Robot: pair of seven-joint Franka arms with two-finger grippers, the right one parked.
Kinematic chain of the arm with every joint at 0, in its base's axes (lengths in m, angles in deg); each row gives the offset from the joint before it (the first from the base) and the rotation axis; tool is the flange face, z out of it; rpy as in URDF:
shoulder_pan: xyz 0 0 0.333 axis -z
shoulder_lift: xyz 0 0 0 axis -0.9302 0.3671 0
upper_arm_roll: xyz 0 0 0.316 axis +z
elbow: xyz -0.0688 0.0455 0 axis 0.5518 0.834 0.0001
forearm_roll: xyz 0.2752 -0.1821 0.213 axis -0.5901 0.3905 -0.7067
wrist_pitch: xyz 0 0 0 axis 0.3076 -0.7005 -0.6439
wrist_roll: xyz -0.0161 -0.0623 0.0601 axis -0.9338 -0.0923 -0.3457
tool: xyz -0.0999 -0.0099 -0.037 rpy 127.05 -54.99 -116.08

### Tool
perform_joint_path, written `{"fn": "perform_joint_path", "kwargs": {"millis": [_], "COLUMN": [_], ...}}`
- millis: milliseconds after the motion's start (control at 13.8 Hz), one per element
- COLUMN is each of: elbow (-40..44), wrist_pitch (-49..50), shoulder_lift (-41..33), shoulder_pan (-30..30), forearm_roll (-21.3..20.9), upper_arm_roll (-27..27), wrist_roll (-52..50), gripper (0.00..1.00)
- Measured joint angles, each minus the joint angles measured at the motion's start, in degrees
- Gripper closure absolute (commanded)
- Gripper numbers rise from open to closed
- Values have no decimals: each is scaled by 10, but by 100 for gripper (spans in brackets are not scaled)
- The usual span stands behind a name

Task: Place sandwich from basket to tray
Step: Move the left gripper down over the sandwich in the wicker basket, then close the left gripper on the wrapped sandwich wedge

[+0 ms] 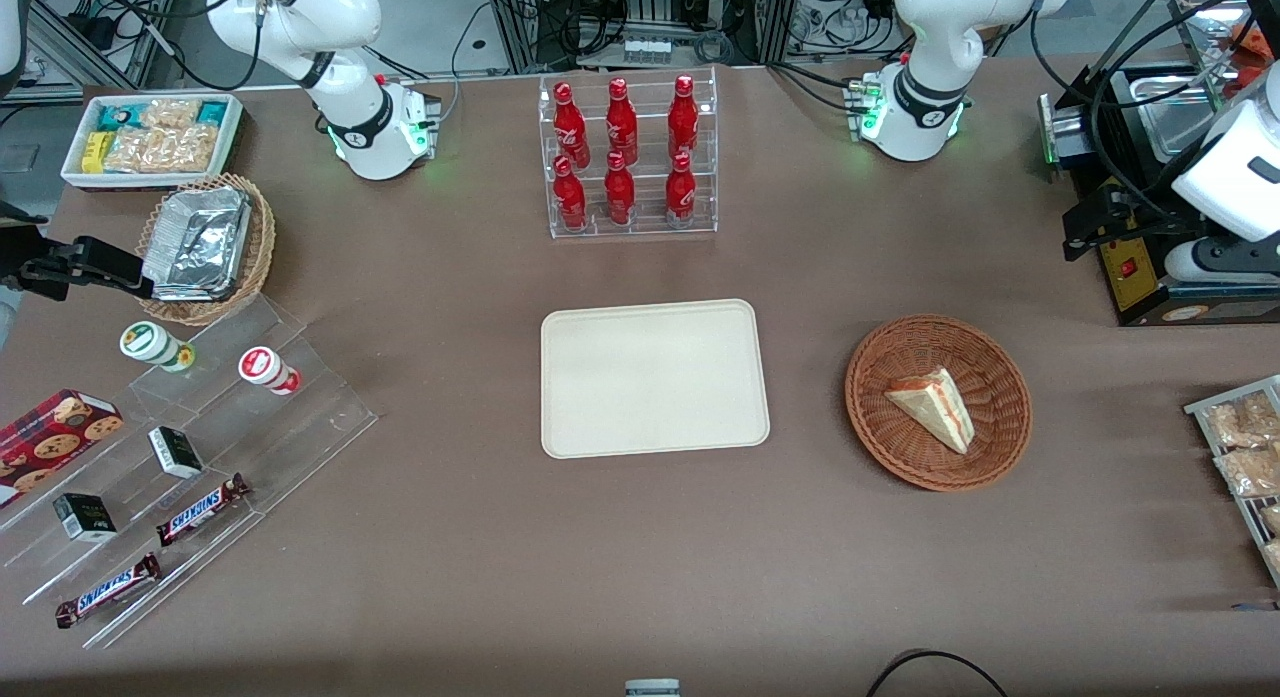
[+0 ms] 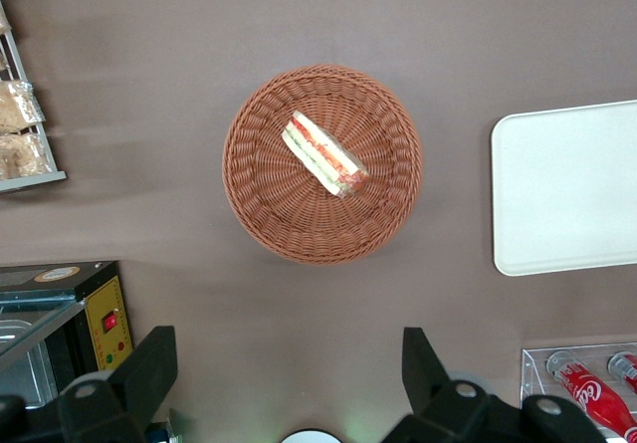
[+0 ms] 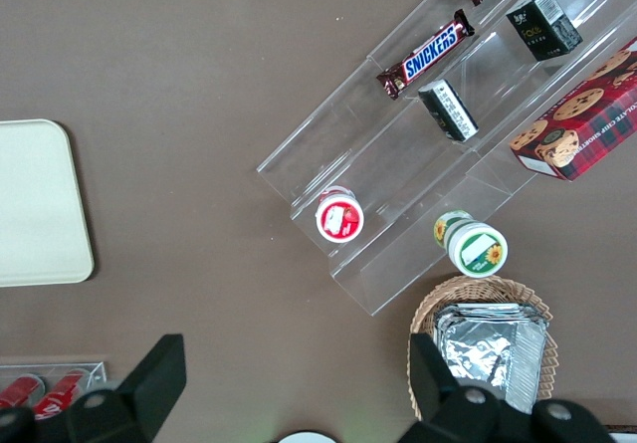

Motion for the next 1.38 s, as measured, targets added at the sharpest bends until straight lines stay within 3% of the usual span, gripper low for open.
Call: {"fn": "perform_joint_path", "kwargs": {"millis": [655,1164,1382], "elbow": [-16,-185,-276], "wrist_pitch": [-45,-286,-405], "shoulder_lift": [25,53,54], "shoulder_pan": [1,1,1], "forearm_roll": [-3,-7,-7], "upper_arm_roll": [3,3,4], "wrist_roll": [0,-6,-77], "gripper": [0,0,0]}}
